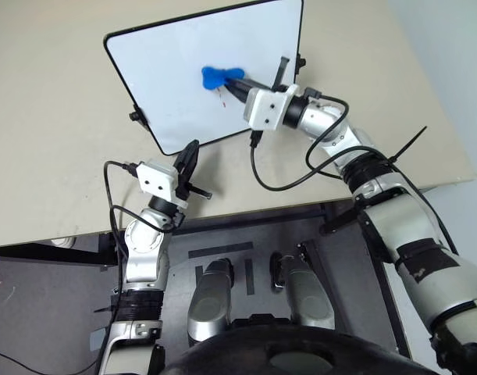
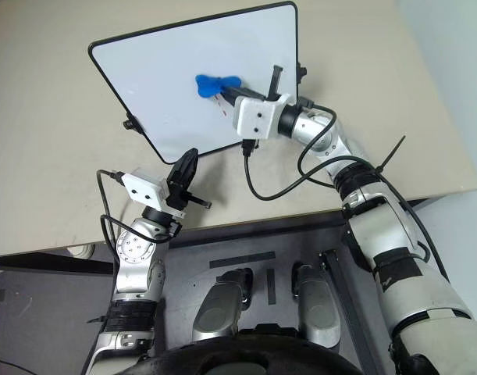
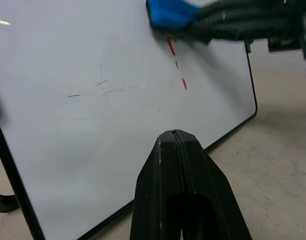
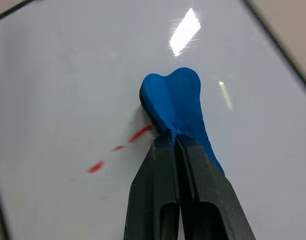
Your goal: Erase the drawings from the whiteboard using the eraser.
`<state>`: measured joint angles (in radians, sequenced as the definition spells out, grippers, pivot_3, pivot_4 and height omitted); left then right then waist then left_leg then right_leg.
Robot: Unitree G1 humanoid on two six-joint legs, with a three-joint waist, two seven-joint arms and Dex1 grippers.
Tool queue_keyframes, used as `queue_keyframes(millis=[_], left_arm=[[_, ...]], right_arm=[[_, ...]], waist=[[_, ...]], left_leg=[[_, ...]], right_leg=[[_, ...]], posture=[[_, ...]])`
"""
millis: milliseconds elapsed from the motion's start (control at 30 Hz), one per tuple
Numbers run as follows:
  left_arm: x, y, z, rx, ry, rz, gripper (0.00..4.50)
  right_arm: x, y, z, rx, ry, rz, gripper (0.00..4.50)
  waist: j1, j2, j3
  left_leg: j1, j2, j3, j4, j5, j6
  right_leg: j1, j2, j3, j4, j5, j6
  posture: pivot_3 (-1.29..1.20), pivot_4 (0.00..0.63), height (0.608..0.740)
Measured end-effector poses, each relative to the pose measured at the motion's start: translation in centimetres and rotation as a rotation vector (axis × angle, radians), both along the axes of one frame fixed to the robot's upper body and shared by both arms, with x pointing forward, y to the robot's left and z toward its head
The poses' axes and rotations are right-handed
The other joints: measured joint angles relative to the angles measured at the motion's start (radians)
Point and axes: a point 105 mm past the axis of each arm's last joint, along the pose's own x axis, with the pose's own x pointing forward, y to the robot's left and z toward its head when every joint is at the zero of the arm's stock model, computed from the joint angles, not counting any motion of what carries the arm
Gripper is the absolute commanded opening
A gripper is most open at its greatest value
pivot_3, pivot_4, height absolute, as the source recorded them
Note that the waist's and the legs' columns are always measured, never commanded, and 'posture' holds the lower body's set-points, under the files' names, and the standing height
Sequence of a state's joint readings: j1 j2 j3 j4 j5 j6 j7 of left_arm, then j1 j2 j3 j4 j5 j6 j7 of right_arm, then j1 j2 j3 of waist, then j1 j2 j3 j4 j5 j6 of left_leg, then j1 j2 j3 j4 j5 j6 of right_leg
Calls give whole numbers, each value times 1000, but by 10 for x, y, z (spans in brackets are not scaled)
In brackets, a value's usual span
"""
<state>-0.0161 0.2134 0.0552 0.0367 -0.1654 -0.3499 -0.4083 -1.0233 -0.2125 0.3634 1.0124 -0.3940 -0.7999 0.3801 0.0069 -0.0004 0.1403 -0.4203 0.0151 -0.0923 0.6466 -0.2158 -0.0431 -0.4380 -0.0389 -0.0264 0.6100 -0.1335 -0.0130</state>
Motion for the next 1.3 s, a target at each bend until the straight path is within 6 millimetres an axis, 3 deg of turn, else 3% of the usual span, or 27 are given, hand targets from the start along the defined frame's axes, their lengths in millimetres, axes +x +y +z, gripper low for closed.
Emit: queue_keyframes(millis=[233,400,567,800,900,967,1067,1200,1300], left_arm=[[0,0,0,-1,0,0,0],[0,0,0,-1,0,0,0],[0,0,0,-1,-1,-1,0],[0,-1,1,-3,-3,-3,0],[0,-2,1,-5,-3,-5,0],[0,-3,1,-5,-5,-6,0],[0,-2,1,-4,-6,-4,0],[-1,0,0,2,-4,-2,0],[-1,1,1,7,-3,-4,0]], right_arm=[[-1,-3,-41,-102,117,-26,39],[0,-4,-42,-100,116,-37,39],[2,-7,-32,-51,59,-54,39],[10,-20,12,65,-103,-103,39],[8,-26,20,93,-121,-97,39],[2,-31,14,97,-90,-77,39],[-11,-42,-9,46,24,-41,39],[-32,-71,-42,-57,272,-35,39],[-47,-90,-50,-129,398,-42,39]], waist=[[0,0,0],[0,0,0],[0,0,0],[-1,1,1],[0,1,1],[0,1,1],[5,1,0],[11,0,0],[11,0,0]], left_leg=[[0,0,0,0,0,0],[0,0,0,0,0,0],[-1,0,0,0,0,0],[0,1,0,-1,0,0],[-1,1,0,-1,0,0],[-1,1,0,-1,0,0],[-3,1,1,0,1,0],[-8,0,2,2,-1,5],[-7,0,3,2,-2,6]], right_leg=[[0,0,0,1,2,-3],[0,0,0,0,2,-2],[0,0,0,0,1,-1],[-1,0,0,0,3,-3],[-1,0,0,0,2,-2],[0,0,0,0,1,0],[0,0,0,0,-3,5],[0,0,0,-2,-9,9],[0,0,-1,-2,-10,9]], posture=[[0,150,740],[0,150,740],[0,150,740],[0,150,740],[0,150,740],[0,150,740],[0,150,740],[0,150,740],[0,150,740]])
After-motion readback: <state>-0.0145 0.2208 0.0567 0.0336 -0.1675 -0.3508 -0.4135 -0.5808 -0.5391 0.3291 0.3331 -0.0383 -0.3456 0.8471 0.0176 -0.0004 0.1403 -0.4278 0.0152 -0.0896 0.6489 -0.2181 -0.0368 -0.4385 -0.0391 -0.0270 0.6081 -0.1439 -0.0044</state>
